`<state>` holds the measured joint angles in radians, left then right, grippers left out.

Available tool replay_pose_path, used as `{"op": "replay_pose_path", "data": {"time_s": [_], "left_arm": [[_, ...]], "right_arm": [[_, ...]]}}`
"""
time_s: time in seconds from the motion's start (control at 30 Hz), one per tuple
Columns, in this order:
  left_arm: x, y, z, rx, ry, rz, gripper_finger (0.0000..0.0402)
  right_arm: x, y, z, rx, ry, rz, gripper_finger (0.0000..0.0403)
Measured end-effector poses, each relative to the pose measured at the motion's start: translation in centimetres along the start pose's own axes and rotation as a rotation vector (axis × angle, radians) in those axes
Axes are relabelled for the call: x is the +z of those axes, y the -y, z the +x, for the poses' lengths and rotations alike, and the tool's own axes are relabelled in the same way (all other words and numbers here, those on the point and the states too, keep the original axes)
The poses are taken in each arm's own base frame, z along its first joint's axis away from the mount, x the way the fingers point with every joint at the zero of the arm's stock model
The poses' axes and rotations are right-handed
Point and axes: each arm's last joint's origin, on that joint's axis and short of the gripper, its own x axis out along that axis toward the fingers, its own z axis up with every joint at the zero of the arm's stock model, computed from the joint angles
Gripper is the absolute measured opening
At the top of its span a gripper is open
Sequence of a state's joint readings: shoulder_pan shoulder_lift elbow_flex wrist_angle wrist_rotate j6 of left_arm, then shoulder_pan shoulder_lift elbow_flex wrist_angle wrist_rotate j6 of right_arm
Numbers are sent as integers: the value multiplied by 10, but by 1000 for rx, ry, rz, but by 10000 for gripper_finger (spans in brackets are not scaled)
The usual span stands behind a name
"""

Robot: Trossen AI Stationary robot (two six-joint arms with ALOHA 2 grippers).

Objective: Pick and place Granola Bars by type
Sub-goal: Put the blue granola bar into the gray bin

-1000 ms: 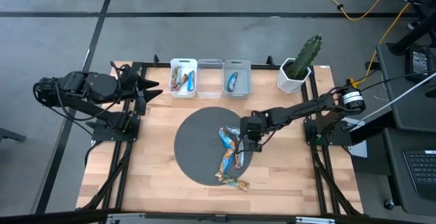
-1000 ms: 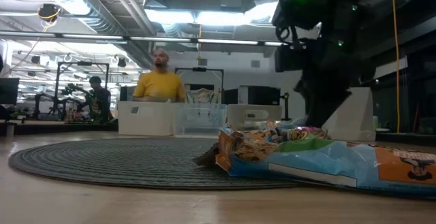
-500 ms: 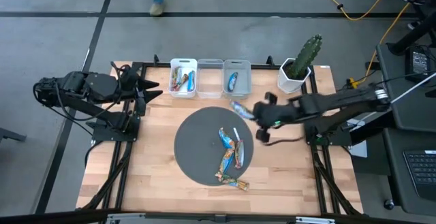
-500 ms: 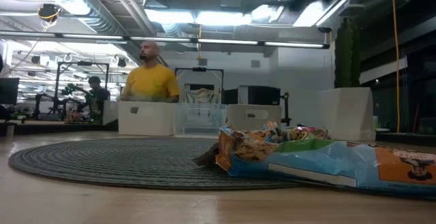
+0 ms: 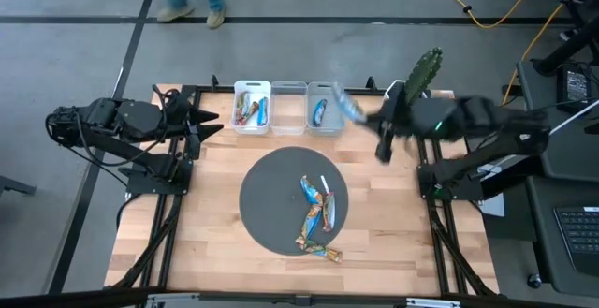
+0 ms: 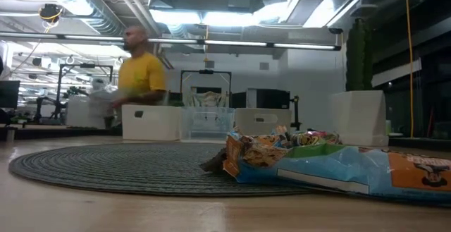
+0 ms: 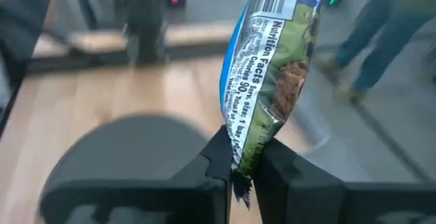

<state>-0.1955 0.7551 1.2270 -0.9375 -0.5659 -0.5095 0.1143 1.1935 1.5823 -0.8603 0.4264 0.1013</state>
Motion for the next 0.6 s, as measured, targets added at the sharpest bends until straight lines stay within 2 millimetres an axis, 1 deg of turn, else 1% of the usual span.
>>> {"op": "replay_pose_path", "data": {"time_s": [0.13, 0.23, 0.3, 0.4, 0.5, 0.6], "left_arm": [[0, 0, 0, 1, 0, 0, 169], [0, 0, 0, 1, 1, -9, 169], [0, 0, 0, 2, 1, -21, 169], [0, 0, 0, 1, 1, -27, 169], [0, 1, 1, 4, -2, -25, 169], [0, 1, 2, 5, -3, -24, 169]], "right_arm": [[42, 38, -18, -44, 123, -16, 41], [60, 61, -30, -95, 138, -27, 42], [66, 72, -33, -128, 117, -33, 42], [68, 82, -29, -145, 61, -47, 42], [68, 90, -18, -144, 27, -49, 43], [64, 100, 0, -132, -22, -50, 43]]}}
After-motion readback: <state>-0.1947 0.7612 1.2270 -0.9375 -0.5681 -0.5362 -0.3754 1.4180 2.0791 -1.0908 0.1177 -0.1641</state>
